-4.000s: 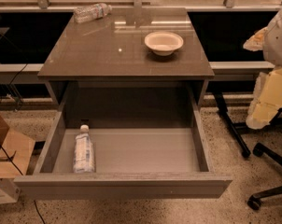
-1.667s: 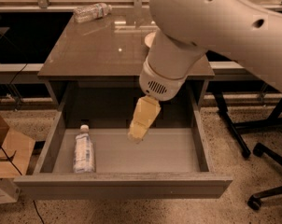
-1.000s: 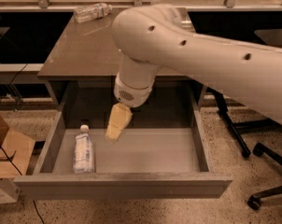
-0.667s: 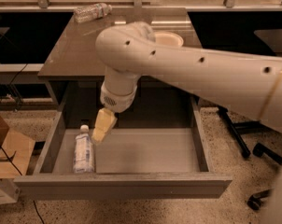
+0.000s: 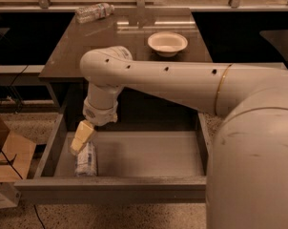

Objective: Pick blue plastic bottle from top drawer and place on counter

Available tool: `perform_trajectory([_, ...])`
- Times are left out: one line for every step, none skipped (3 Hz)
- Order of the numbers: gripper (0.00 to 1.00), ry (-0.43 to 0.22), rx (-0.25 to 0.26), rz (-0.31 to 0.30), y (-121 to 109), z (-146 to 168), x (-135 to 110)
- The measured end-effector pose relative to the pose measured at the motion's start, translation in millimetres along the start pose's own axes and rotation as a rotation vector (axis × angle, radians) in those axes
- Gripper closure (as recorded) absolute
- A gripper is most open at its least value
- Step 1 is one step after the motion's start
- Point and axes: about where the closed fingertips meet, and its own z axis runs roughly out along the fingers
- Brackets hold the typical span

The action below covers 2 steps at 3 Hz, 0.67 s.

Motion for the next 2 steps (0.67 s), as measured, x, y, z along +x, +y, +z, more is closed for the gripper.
perform_trajectory([0.0, 0.043, -0.039, 0.053, 8.8, 42.9, -18.1])
perform_trajectory([0.0, 0.092, -0.069, 0.106, 17.8, 79.9, -28.9])
